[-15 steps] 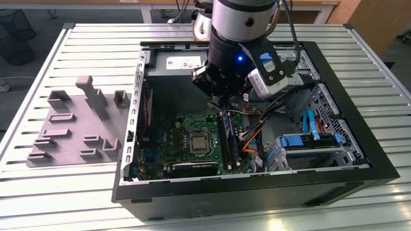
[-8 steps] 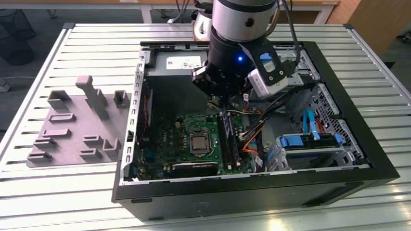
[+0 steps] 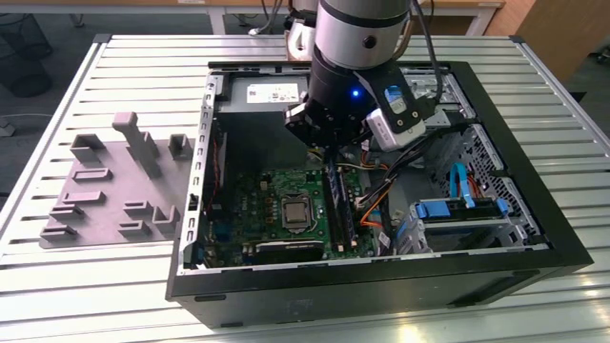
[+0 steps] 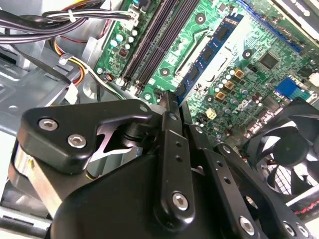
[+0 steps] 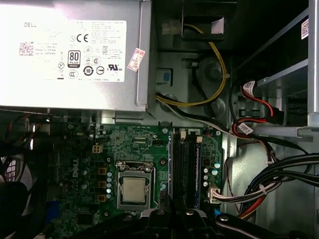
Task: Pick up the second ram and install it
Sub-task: 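Insert the second ram into the second slot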
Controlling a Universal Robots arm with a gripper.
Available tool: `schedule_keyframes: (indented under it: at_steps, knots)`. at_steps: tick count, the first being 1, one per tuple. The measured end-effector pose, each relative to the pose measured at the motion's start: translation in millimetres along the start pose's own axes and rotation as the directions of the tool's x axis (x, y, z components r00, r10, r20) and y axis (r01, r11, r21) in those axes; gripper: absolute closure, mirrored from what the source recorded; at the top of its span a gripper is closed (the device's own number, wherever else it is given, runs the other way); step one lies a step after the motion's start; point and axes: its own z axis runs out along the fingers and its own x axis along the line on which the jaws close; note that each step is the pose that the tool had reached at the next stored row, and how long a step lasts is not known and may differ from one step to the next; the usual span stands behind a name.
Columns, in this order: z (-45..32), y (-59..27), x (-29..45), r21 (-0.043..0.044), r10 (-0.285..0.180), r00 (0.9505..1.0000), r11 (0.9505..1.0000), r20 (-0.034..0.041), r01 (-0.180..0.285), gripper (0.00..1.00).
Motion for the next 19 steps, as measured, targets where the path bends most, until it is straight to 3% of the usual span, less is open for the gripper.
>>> schedule_keyframes:
  at_steps: [6, 14, 19]
  knots:
    - [8.9, -1.4, -2.6, 0.0000, 0.004, 1.0000, 1.0000, -0.0002, -0.004, 0.86]
    - [11.4, -1.5, -3.7, -0.0008, 0.016, 0.9999, 0.9999, 0.0002, -0.016, 0.86]
    - [20.0, -2.0, -3.9, -0.0006, 0.026, 0.9997, 0.9997, 0.0005, -0.026, 0.86]
